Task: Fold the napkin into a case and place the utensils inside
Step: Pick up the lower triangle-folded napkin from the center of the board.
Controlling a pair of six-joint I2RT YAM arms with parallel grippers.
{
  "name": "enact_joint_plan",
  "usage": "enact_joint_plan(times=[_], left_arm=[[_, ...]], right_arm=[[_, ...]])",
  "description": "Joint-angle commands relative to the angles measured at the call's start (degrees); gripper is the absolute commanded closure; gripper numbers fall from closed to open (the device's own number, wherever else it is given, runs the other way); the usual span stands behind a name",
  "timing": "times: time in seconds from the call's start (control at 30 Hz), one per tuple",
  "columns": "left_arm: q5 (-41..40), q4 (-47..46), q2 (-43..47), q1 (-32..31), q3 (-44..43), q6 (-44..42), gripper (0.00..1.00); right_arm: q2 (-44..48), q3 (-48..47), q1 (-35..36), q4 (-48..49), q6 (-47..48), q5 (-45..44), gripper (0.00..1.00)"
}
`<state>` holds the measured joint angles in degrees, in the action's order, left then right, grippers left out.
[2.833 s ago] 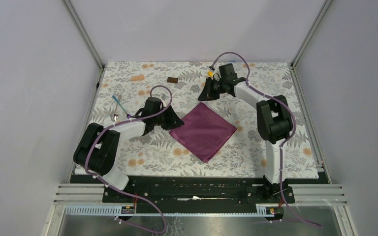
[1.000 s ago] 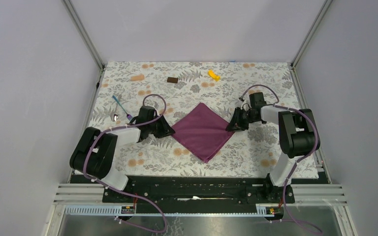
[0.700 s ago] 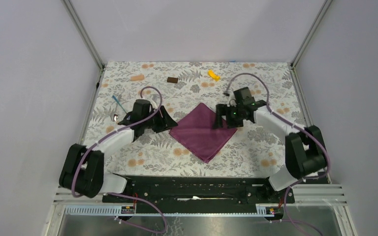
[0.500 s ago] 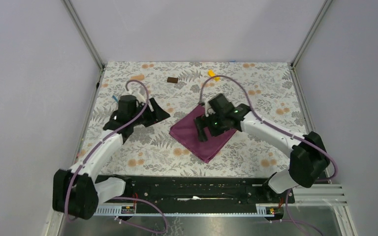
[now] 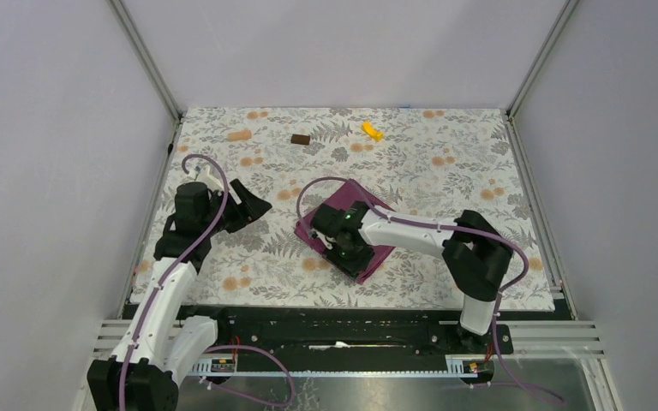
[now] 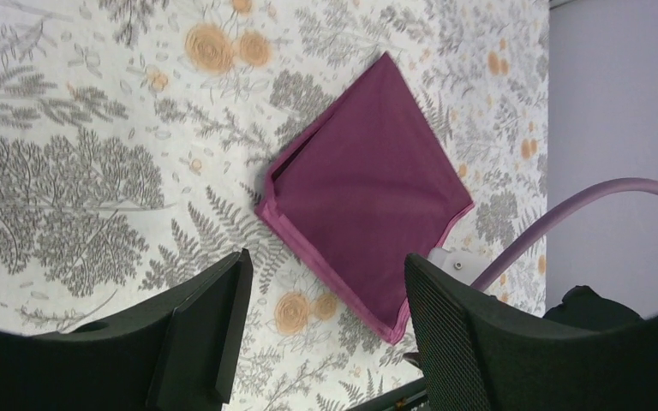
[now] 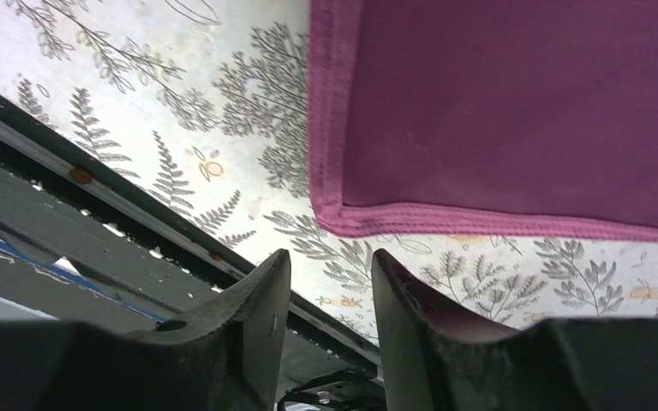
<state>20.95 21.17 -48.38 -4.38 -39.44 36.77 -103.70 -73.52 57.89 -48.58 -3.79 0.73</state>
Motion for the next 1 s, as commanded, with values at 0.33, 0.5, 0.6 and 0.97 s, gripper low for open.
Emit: enact_joint_plan(times=[0.33, 0.5, 0.6, 0.97], left_arm=[[3.79, -3.08, 2.31, 0.36, 5.6, 2.45, 0.29], [4.41, -3.98, 2.21, 0.34, 6.0, 2.86, 0.3], [4.37, -3.92, 2.05, 0.34, 5.76, 2.42, 0.3], [4.28, -3.99, 1.69, 0.34, 5.32, 2.25, 0.3]], right_arm=[[-7.03, -5.32, 2.75, -1.44, 2.54, -1.81, 0.47], [-8.11, -4.6, 2.75, -0.41, 2.43, -2.36, 0.46], [-9.0, -4.19, 2.76, 0.01, 2.32, -2.84, 0.46], [-10.63, -1.29, 2.5, 4.66, 3.12, -3.73, 0.56]])
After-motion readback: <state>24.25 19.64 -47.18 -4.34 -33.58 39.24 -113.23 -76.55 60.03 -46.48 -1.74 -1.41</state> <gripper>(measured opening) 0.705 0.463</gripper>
